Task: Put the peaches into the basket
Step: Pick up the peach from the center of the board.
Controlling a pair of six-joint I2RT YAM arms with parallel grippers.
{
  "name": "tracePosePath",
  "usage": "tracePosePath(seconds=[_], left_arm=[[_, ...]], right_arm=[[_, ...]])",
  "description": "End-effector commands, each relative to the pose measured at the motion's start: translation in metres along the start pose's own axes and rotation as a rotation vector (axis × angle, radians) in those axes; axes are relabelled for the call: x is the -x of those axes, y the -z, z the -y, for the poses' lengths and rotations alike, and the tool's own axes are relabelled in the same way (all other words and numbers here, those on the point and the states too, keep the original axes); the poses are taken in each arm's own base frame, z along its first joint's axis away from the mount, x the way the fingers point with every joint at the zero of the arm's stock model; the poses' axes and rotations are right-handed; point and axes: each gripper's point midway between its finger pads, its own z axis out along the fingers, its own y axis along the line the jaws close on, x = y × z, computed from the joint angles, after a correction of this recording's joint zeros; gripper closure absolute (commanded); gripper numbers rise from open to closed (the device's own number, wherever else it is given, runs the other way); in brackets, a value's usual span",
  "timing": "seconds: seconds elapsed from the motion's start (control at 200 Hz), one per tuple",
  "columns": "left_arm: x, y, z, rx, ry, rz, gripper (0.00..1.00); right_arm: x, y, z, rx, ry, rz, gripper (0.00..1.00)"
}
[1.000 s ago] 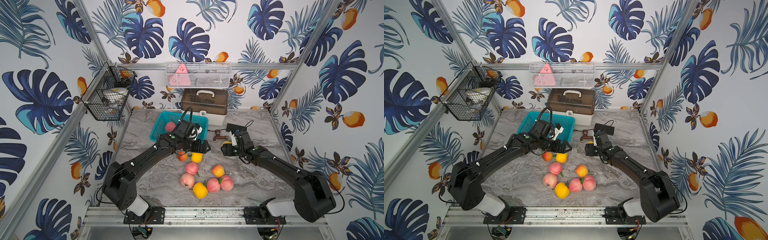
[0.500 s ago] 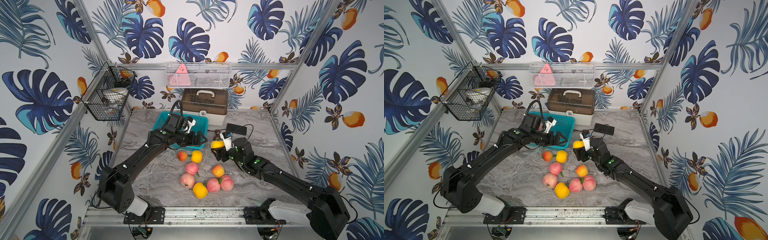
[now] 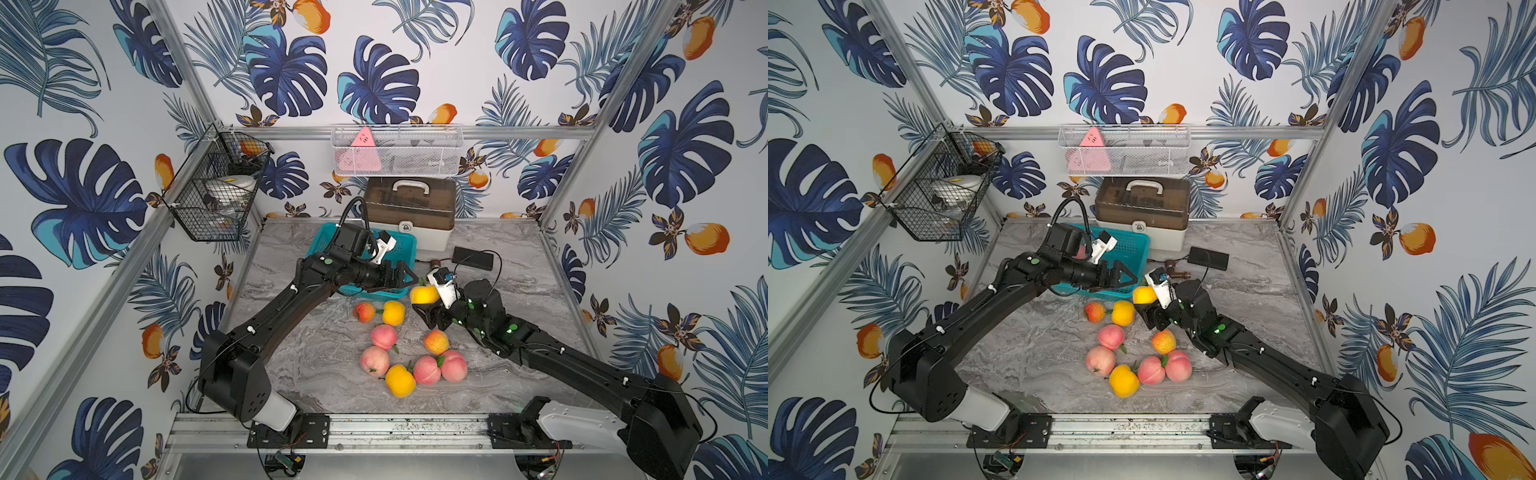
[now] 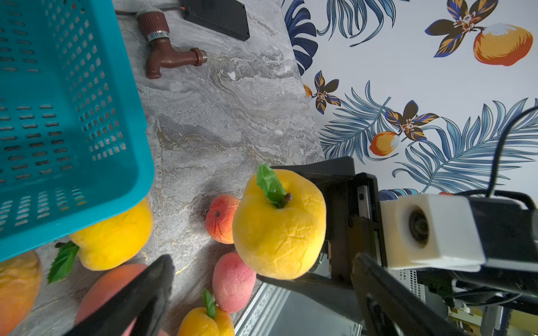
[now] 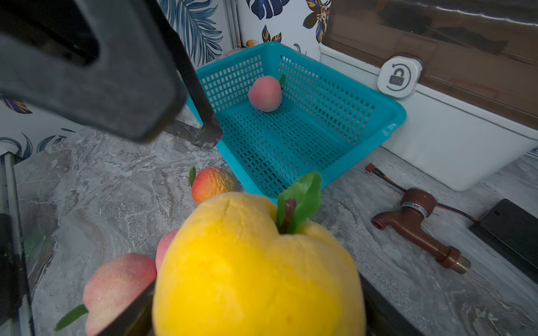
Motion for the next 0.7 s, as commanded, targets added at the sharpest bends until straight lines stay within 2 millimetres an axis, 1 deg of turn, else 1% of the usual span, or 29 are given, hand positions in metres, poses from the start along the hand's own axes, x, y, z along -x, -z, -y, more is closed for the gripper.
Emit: tracePosePath(seconds=[0.0,0.095,0.27,0.345,0.5,0.691], left_arm=[[-0.004,-0.001,0.009,-0.048,-0.021,-0.015,0.01],[-0.008,-0.003,0.014,-0.074,-0.029,-0.025,0.01],[-0.014,-0.007,0.017,-0.083,-0.047,-0.037,0.01],[-0.014,-0.007,0.021,-0.098,-0.051,-0.036,0.01],[-0.016,-0.01,0.019,-0.104,-0.045,-0.045,0.01],[-0.018,-0.012,0.024,-0.129,-0.044,-0.051,0.02]], right_arm=[[0.023,-0.001,-0.01,0.035,0.039,0.072,0.23],[0.029,-0.003,-0.015,0.05,0.048,0.084,0.23],[0.036,-0.006,-0.024,0.075,0.051,0.094,0.23],[0.036,-0.008,-0.025,0.077,0.049,0.092,0.23],[0.041,-0.009,-0.028,0.085,0.045,0.106,0.23],[0.044,-0.013,-0.03,0.095,0.014,0.117,0.23]])
